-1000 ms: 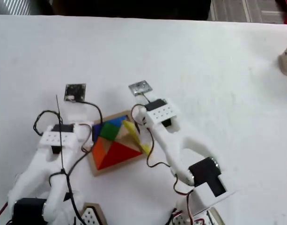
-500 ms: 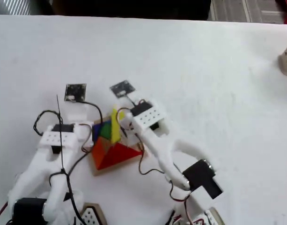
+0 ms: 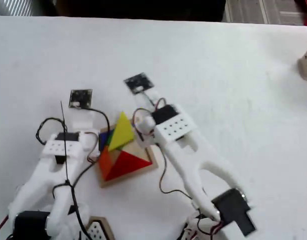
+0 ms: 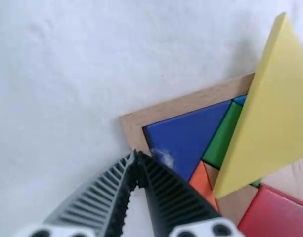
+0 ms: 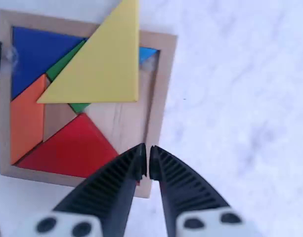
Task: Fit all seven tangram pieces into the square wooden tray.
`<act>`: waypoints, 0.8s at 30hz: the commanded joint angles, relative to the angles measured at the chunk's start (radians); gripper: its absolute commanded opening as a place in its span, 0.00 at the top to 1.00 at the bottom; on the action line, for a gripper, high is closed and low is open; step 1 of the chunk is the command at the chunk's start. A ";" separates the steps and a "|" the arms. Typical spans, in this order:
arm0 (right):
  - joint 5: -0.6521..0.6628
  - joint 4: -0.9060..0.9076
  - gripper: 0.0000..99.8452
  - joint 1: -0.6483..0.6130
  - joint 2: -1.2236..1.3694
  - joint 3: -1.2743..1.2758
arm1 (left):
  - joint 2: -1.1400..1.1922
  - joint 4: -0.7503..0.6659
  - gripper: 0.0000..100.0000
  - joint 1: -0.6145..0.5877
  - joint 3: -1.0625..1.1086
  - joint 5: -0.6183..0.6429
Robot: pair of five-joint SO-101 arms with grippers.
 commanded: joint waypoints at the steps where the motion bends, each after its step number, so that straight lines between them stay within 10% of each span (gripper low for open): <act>1: -0.002 -0.068 0.98 0.053 -0.070 0.029 | -0.008 -0.021 0.98 0.022 0.000 0.012; 12: -0.008 -0.513 0.98 0.050 0.188 0.092 | -0.012 -0.054 0.98 0.012 0.003 0.015; 24: -0.009 -0.423 0.98 -0.105 0.188 0.094 | -0.012 -0.057 0.98 -0.101 -0.046 0.071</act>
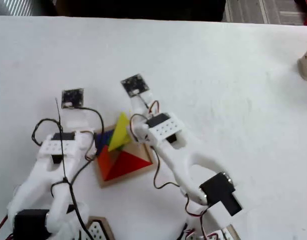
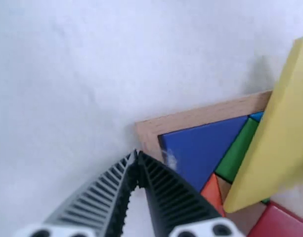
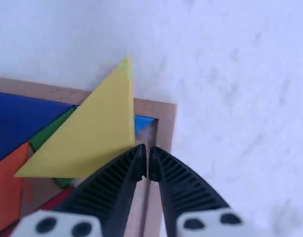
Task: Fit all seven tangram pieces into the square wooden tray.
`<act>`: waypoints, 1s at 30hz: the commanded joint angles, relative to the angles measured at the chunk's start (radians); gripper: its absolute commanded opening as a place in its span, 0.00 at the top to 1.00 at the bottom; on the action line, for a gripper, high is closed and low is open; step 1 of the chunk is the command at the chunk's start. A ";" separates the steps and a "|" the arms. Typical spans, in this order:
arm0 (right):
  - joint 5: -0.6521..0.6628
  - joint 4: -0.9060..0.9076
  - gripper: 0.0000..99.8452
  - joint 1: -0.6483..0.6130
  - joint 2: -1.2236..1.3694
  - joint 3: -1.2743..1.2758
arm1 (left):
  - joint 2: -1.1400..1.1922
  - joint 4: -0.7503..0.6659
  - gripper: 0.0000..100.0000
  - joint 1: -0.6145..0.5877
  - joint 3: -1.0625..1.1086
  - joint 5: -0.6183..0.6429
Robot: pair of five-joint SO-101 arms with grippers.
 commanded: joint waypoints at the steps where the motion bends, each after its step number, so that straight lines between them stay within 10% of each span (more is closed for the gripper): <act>1: -0.009 0.061 0.98 -0.068 -0.008 -0.009 | -0.016 -0.026 0.98 -0.053 -0.048 0.017; 11: -0.003 0.197 0.98 -0.001 -0.263 -0.006 | -0.016 -0.104 0.98 -0.120 -0.048 0.084; 30: 0.100 -0.437 0.98 -0.073 0.102 -0.009 | -0.008 -0.172 0.98 -0.174 -0.044 0.149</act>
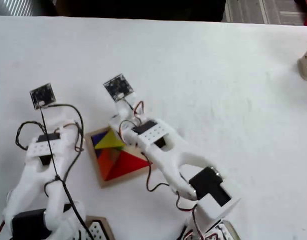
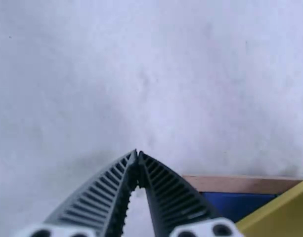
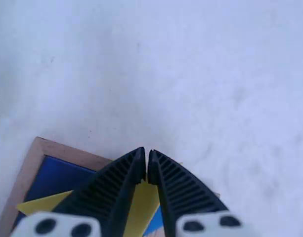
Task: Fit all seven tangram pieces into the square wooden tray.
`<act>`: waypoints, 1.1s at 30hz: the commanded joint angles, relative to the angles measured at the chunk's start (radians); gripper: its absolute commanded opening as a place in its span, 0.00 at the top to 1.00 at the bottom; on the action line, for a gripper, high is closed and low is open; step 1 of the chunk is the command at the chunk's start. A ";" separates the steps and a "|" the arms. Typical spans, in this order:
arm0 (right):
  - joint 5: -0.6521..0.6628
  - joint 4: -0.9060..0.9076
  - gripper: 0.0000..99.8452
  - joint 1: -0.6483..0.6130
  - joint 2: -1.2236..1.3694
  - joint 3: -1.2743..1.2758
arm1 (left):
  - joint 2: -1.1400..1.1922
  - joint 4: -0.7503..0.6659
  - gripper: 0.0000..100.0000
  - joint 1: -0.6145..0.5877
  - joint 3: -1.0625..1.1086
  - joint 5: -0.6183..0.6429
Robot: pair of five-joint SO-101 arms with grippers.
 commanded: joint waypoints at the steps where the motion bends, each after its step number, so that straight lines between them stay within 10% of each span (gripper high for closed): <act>1: 0.075 -0.022 0.98 -0.007 -0.013 -0.003 | -0.008 -0.020 0.98 -0.012 -0.038 0.008; 18: 0.087 0.506 0.98 -0.002 -0.252 0.002 | -0.007 -0.020 0.98 -0.019 -0.038 0.006; 33: 0.078 0.415 0.98 -0.237 -0.390 0.149 | -0.008 -0.046 0.98 -0.050 -0.041 0.011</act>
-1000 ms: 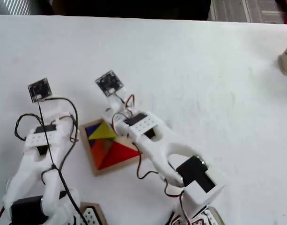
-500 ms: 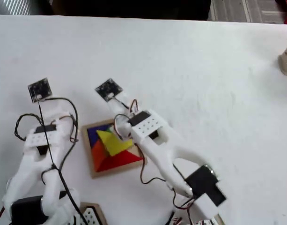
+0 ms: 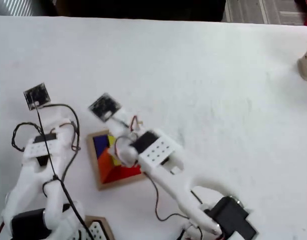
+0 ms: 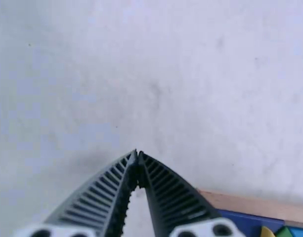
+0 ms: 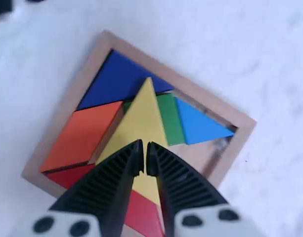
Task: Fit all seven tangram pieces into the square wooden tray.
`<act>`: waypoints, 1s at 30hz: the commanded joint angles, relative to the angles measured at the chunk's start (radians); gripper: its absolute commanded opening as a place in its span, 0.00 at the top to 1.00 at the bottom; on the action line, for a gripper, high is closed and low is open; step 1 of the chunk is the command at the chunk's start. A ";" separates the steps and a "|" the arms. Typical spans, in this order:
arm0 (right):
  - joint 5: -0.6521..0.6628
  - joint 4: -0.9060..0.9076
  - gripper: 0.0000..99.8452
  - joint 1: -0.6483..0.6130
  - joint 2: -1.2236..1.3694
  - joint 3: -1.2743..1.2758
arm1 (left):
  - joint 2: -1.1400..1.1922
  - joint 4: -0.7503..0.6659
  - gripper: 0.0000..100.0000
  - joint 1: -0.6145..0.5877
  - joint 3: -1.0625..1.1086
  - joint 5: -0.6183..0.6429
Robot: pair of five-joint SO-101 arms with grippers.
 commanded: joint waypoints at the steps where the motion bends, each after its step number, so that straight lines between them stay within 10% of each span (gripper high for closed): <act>1: 0.000 -0.081 0.98 -0.074 -0.044 0.049 | -0.008 -0.021 0.98 -0.012 -0.041 0.011; 30: -0.012 -0.216 0.98 0.236 -0.222 0.180 | -0.007 -0.021 0.98 -0.012 -0.037 0.008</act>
